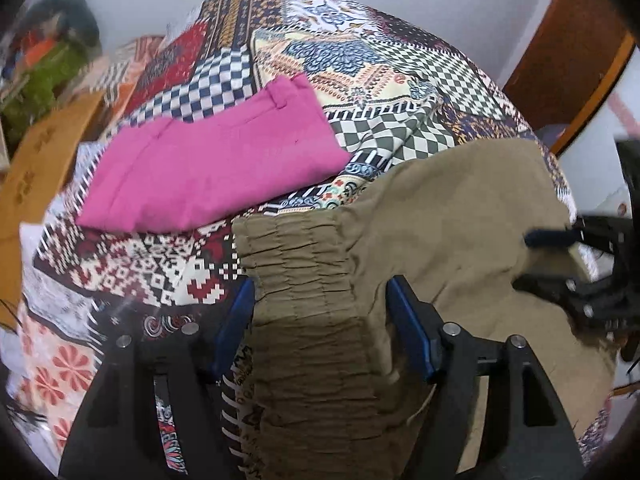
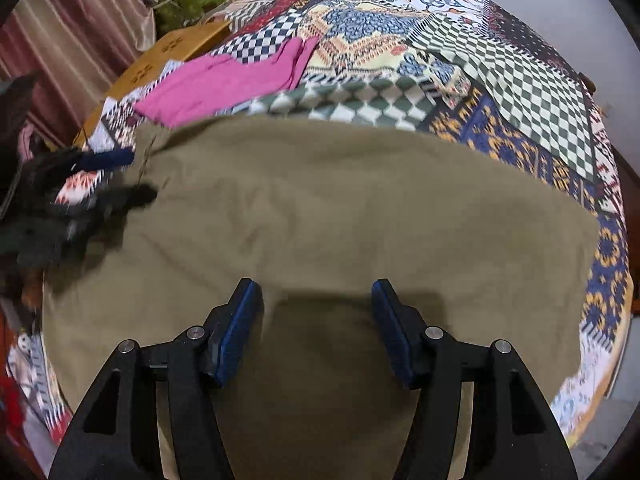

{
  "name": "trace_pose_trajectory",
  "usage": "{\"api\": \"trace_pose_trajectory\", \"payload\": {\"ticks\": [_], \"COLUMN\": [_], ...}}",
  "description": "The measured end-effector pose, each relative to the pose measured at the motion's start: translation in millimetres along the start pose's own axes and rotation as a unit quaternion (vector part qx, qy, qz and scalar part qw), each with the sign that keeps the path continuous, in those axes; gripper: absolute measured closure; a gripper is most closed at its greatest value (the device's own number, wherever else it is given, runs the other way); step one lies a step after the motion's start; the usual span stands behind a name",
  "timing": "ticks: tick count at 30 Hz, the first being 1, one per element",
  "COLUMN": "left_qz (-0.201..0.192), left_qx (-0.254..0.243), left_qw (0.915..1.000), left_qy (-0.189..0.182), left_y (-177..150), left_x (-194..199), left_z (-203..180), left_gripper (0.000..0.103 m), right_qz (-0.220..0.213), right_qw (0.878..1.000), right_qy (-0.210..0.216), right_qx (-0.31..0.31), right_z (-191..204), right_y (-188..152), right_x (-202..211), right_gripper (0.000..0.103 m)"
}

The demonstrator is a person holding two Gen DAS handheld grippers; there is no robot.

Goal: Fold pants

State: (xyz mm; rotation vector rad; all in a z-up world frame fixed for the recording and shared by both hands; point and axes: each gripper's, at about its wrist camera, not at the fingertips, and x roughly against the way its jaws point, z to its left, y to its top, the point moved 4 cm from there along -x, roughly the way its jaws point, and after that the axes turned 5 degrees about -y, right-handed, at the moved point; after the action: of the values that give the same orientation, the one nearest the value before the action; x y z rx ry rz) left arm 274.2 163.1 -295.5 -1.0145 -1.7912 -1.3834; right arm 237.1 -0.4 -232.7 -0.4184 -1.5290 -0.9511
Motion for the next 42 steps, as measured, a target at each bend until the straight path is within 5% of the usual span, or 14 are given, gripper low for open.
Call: {"api": "trace_pose_trajectory", "payload": {"ticks": [8,15,21,30,35,42], "left_qz": [-0.008,-0.009,-0.029,-0.022,-0.024,-0.073], "left_qx": [-0.012,0.000,-0.041,-0.058,-0.058,-0.028], "left_qw": [0.9996,0.9993,0.9986,0.9974,0.9965,0.9953], "left_qy": [0.025,0.036,0.015,0.038,0.056,0.057], "left_y": [-2.0,-6.4,-31.0,-70.1,-66.9,-62.7], "left_x": [-2.6,19.2,57.2,45.9,57.1,107.4], "left_z": [0.6,-5.0,-42.1,-54.5,-56.6,-45.3], "left_gripper": [0.024,0.027,0.027,0.025,0.026,0.024], "right_qz": [-0.017,-0.026,-0.033,-0.042,-0.040,-0.066], "right_qw": [0.998,0.997,0.995,0.991,0.990,0.992], "right_qy": [0.013,-0.004,-0.014,-0.019,-0.020,-0.035], "right_qx": [-0.056,-0.078,-0.097,-0.128,-0.135,-0.101], "right_z": [-20.9,-28.4,-32.4,-37.7,-38.4,-27.0], "right_y": [-39.4,-75.1,-97.9,-124.4,-128.2,-104.2], "right_x": [27.8,46.2,56.5,66.5,70.3,88.9], "right_gripper": [0.047,0.047,0.047,0.047,0.047,0.047]}}
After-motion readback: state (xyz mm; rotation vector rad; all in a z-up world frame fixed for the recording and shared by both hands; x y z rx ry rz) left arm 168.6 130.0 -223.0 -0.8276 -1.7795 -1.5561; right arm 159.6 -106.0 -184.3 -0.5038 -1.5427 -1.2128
